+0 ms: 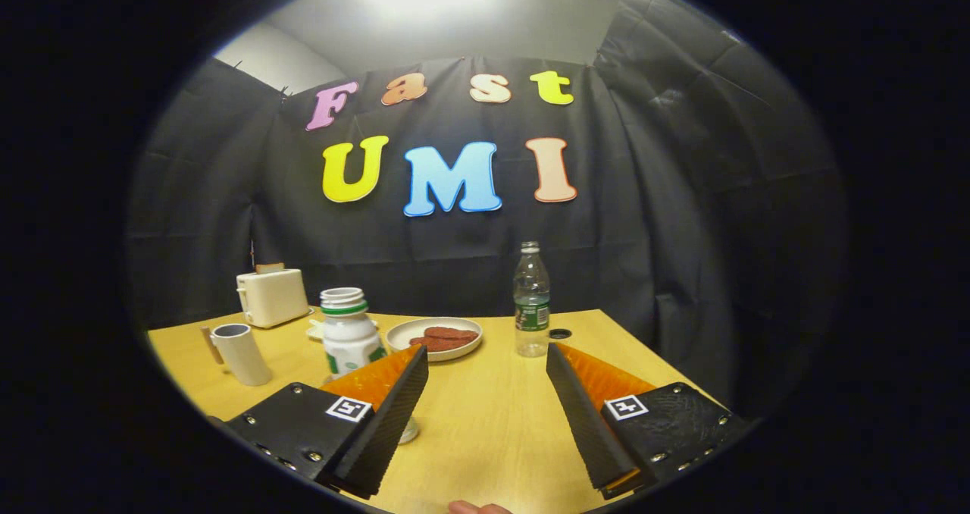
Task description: Take the bottle from table, then pour the juice into the cup, finally place the bottle on the coaster
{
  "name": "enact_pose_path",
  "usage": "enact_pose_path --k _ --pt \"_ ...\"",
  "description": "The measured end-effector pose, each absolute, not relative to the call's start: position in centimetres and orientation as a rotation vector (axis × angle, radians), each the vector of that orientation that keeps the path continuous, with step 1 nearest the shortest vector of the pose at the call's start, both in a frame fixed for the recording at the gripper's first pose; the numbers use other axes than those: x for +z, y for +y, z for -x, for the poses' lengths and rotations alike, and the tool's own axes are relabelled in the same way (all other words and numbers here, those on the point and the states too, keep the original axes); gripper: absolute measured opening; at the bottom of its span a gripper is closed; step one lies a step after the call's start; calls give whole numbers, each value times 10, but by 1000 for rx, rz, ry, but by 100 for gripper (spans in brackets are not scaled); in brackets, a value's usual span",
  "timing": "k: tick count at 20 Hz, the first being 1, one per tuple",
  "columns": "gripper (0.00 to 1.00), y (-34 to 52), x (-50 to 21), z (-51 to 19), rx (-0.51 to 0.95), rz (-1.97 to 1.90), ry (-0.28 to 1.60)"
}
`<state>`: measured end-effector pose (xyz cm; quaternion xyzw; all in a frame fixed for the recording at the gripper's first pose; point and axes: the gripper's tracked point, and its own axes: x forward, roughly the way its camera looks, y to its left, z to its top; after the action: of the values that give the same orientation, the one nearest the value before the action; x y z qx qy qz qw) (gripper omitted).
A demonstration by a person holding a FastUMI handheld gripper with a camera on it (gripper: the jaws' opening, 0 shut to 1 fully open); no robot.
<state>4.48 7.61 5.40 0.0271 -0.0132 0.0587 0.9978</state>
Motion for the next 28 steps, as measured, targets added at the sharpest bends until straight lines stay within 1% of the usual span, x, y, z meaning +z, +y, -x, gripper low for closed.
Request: enact_pose_path --k 6,10,14,19,21,28 --pt "96 140 47 -28 182 -6 -1" --pt "96 161 40 -40 163 6 4" --pt "96 169 29 -60 71 -20 30" --pt "96 182 14 -82 6 -40 61" --pt "96 177 8 -91 -44 -34 71" --pt "96 171 -6 -112 -129 -40 102"
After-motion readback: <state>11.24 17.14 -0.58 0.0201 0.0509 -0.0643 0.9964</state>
